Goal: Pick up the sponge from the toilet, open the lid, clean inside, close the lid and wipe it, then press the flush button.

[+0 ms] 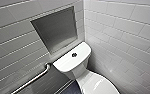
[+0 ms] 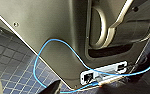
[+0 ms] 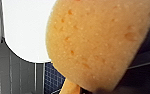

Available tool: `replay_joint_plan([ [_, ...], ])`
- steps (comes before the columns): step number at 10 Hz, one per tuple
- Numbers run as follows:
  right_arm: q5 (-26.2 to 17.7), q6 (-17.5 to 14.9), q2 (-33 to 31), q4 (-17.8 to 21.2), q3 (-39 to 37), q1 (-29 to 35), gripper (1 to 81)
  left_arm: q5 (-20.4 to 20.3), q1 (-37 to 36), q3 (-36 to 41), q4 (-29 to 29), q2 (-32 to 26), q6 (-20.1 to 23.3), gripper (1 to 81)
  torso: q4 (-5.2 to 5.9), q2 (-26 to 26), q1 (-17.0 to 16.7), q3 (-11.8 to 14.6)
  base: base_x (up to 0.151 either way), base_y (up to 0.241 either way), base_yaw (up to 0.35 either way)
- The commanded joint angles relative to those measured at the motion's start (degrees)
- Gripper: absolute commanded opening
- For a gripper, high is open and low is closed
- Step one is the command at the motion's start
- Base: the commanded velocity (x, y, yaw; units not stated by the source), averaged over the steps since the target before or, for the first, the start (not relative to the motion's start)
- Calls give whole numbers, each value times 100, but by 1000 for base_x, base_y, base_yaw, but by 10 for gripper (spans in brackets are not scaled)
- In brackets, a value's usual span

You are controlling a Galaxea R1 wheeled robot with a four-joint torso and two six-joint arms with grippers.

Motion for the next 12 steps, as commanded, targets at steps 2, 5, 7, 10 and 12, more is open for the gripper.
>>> replay_joint_plan([
  [2, 813, 33, -1175, -1059, 1668, -682, 10, 509, 53, 29, -13, -34, 2, 811, 0, 0, 0, 0, 0, 0, 0],
  [5, 614, -72, -1694, -1254, 2750, 19, 10, 492, 36, 29, 5, -16, 2, 811, 0, -2, 0, 0, 0, 0, 0],
  [7, -360, -143, -1774, -797, 2673, 1081, 10, 492, 35, 29, 14, -16, 2, 811, 0, -2, 0, 0, 0, 0, 0],
  [10, -1565, -134, -1494, -375, 1821, 2435, 10, 492, 27, 29, 5, -8, 2, 811, 0, -2, 0, 0, 0, 0, 0],
  [12, -2393, -108, -975, -76, 915, 3341, 10, 492, 27, 29, -13, -16, 2, 811, 0, -2, 0, 0, 0, 0, 0],
])
